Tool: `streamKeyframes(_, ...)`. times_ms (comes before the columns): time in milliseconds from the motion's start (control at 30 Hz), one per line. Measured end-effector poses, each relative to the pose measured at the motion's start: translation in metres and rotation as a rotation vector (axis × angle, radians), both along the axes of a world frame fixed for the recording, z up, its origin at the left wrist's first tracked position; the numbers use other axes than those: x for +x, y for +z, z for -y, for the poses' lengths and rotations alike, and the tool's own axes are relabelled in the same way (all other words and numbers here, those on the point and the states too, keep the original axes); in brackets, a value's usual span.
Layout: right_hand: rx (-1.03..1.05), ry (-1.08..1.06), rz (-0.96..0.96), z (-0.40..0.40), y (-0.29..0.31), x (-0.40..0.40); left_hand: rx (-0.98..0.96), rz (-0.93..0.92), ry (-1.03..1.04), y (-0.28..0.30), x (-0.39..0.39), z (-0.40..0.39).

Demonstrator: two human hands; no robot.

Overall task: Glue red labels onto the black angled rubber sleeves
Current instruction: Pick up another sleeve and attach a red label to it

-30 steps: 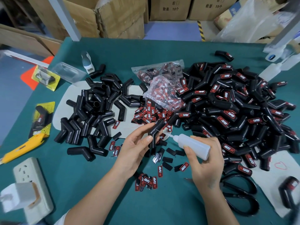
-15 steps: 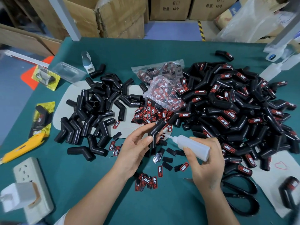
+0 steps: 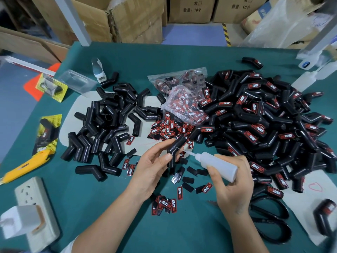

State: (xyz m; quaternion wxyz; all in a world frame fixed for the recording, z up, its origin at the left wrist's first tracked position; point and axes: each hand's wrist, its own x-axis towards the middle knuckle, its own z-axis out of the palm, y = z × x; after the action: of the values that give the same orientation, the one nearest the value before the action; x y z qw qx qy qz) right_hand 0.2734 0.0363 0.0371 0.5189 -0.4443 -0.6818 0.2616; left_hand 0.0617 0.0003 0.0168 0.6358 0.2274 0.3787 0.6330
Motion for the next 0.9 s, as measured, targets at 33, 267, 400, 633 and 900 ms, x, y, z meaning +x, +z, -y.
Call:
streamKeyframes(33, 0.0, 0.0, 0.003, 0.0003, 0.0003, -0.0004, -0.002, -0.001, -0.001, 0.0001, -0.0001, 0.0003)
streamKeyframes(267, 0.018, -0.003, 0.002, -0.0008, 0.0011, -0.0004, -0.011, -0.013, 0.006, 0.0023, -0.0003, 0.0005)
streamKeyframes(400, 0.011, 0.002, 0.016, 0.0002, 0.001, -0.0002, -0.023, -0.018, 0.002, 0.0031, -0.0001, 0.0008)
streamKeyframes(633, 0.026, -0.001, 0.02, 0.0001, 0.0011, 0.0, -0.036, -0.026, -0.003, 0.0026, -0.0005, 0.0009)
streamKeyframes(900, 0.04, -0.005, 0.004, 0.0, -0.0002, 0.0003, -0.015, -0.022, 0.002, -0.0001, -0.0001, 0.0009)
